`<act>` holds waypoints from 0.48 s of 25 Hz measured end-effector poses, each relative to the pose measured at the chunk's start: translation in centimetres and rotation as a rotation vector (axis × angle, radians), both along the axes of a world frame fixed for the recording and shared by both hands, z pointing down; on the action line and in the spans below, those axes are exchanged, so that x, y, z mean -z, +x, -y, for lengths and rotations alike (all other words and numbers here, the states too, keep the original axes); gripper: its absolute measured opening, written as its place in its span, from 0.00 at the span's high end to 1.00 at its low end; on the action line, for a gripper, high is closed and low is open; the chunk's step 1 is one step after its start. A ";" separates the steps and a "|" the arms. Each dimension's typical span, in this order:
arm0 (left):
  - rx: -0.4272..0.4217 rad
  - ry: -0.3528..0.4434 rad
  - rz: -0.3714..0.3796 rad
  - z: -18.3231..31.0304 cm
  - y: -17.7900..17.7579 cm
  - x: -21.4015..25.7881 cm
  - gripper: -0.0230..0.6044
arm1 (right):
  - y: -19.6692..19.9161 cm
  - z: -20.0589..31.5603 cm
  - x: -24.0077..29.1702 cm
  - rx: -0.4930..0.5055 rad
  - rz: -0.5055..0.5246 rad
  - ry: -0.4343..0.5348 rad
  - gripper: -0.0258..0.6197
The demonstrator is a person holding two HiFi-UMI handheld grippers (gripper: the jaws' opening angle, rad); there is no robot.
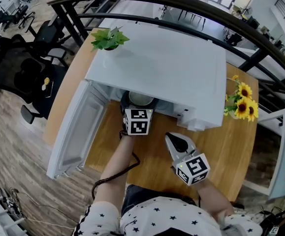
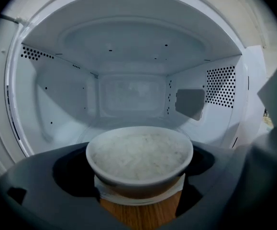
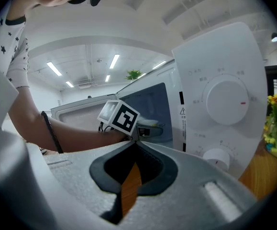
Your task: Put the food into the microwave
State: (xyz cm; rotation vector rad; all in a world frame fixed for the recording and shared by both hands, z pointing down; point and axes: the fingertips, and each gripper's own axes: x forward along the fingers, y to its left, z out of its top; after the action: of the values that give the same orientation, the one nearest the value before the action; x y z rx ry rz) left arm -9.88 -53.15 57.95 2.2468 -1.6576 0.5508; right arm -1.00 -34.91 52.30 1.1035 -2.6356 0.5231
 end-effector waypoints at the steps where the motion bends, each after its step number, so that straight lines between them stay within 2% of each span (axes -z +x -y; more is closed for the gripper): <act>1: -0.003 -0.002 0.008 0.1 0.0 -0.1 0.14 | 0.0 0.0 0.0 -0.001 0.001 0.000 0.95; 6: -0.021 -0.022 0.066 0.4 0.2 -0.8 0.14 | -0.2 -0.2 0.1 0.001 0.003 0.003 0.95; 12: -0.015 -0.045 0.052 0.4 0.2 -1.0 0.14 | -0.5 -0.4 0.5 -0.006 0.008 0.011 0.95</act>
State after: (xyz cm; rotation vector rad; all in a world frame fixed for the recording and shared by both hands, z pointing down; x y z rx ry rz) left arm -9.70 -53.58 58.96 2.2329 -1.6368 0.6491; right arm -1.52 -34.47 51.78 1.1158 -2.6457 0.5153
